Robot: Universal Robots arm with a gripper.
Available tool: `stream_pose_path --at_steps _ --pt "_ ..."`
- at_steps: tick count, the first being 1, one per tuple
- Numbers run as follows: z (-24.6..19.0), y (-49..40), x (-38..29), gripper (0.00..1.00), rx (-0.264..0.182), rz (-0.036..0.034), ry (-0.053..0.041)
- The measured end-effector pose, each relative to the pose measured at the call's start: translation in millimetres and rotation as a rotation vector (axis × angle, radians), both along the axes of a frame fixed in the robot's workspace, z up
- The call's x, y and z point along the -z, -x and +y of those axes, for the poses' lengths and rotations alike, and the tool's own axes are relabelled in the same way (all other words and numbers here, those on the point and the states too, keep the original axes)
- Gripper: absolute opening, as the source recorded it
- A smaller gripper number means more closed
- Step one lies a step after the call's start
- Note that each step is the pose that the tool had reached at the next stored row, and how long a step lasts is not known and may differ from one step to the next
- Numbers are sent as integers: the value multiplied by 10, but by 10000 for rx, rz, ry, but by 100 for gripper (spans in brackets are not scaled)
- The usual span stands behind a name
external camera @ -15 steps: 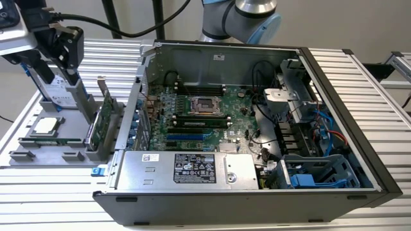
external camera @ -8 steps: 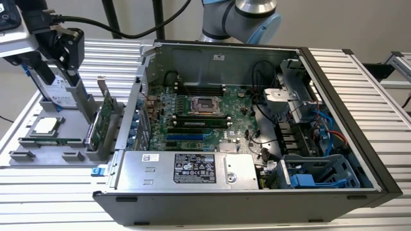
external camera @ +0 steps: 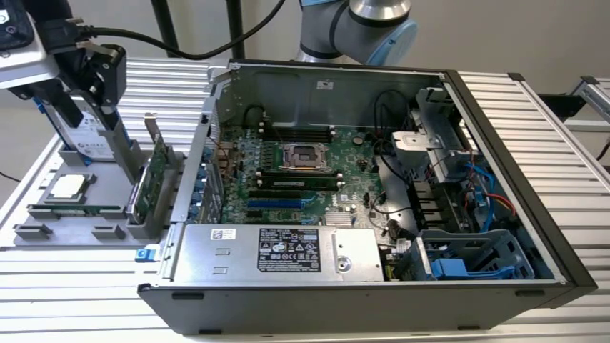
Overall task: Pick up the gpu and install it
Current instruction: 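Pick up the gpu and move the gpu toward the slot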
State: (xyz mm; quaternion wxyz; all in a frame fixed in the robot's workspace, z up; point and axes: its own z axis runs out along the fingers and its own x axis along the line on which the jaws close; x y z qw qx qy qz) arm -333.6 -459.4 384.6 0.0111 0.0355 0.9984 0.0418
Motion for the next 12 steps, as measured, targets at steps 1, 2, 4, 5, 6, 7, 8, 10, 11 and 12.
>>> stream_pose_path --at_steps 1,2,4,5,6,7,8,10,11,12 --pt "0 0 4 100 0 0 0" --pt "0 -1 9 100 0 0 1" --pt "0 -1 18 100 -1 1 1" --pt "0 -1 22 100 -1 1 1" --pt "0 -2 28 100 0 0 1" --pt "0 -2 33 100 0 0 2" --pt "0 -3 37 100 0 1 2" --pt "0 -5 46 100 0 0 3" --pt "0 -6 50 100 0 1 3" --pt "0 -8 54 100 0 0 3"
